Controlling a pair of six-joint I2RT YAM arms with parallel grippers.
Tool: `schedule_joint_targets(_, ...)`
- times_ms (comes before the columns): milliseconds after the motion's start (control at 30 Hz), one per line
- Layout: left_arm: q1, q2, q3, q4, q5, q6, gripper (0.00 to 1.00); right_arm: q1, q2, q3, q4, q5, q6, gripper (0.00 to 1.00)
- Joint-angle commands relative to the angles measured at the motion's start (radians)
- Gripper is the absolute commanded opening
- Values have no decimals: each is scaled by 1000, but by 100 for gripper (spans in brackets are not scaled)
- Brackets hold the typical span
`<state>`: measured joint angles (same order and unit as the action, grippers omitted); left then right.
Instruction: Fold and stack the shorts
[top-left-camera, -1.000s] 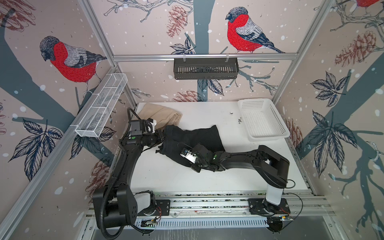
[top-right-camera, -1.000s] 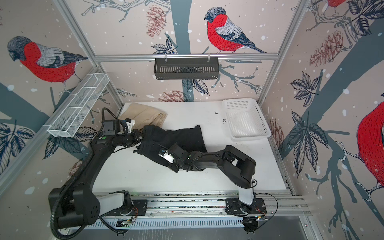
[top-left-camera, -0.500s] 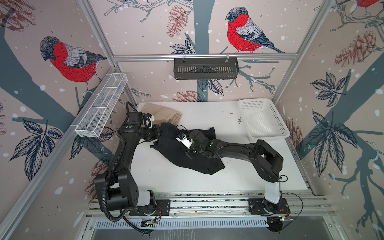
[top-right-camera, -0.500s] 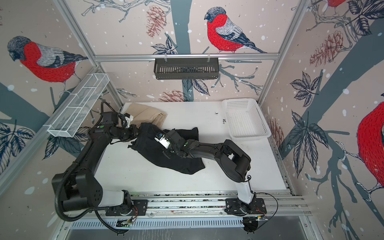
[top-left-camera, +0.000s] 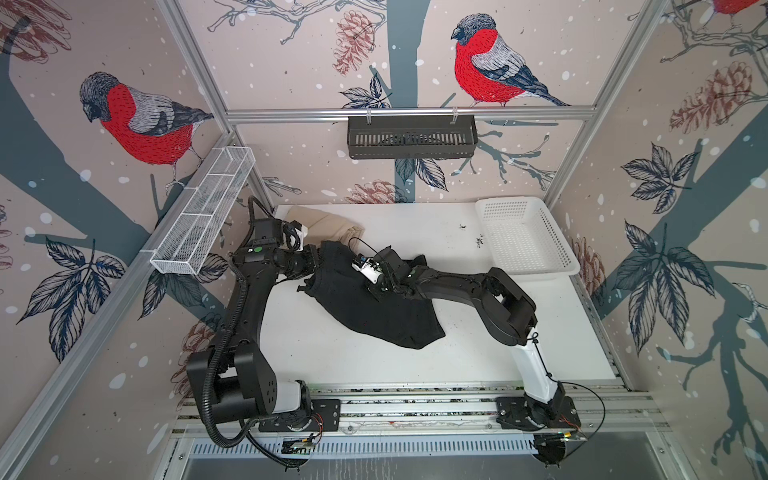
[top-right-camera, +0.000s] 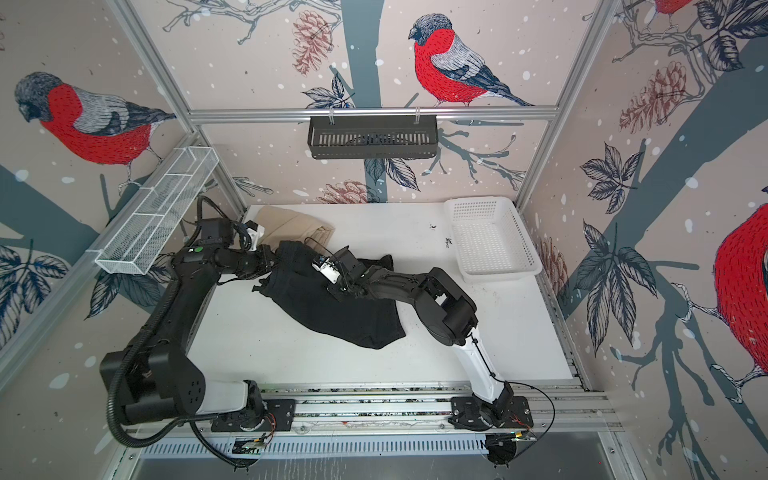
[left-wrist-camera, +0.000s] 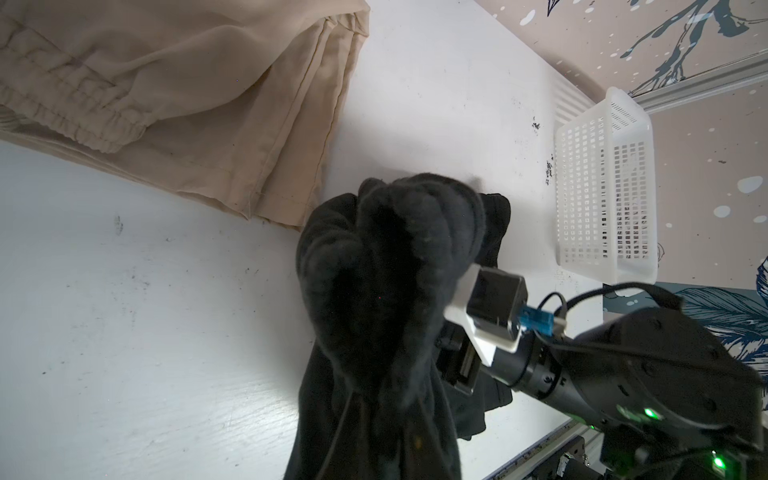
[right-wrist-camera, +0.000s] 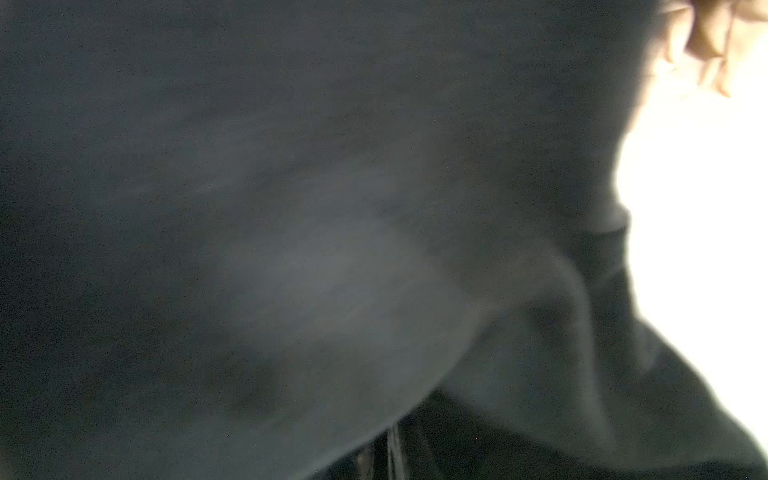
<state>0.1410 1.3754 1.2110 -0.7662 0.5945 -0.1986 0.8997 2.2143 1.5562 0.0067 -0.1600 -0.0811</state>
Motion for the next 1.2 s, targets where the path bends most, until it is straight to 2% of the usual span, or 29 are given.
schedule_joint_targets(0,0,-8,3,-18,4,28,0,1,36,48,49,2,34,12)
schedule_joint_targets(100,-1,-6,1,-21,9,32,0,-1,62,73,68,21,68,14)
schedule_joint_targets(200,-7,-10,0,-7,19,13,0,-3,77,103,56,8,85,23)
schedule_joint_targets(300,-14,-32,-10,36,16,-29,0,-4,54,109,19,37,108,23)
schedule_joint_targets(433,-34,-70,-30,94,-72,-83,0,-36,-64,-3,5,105,137,32)
schedule_joint_targets(533,-62,-69,-20,103,-154,-99,0,-60,-199,-164,-21,124,152,34)
schedule_joint_targets(700,-120,-22,38,64,-294,-104,0,-50,-466,-525,-7,147,235,21)
schedule_joint_targets(800,-156,17,97,23,-355,-113,0,-7,-572,-689,6,201,296,14)
schedule_joint_targets(933,-250,67,166,-10,-481,-147,0,89,-611,-809,36,255,369,6)
schedule_joint_targets(1033,-321,124,191,1,-486,-202,0,140,-616,-870,80,284,406,4)
schedule_joint_targets(1167,-437,181,206,23,-550,-267,0,172,-638,-927,163,263,426,3)
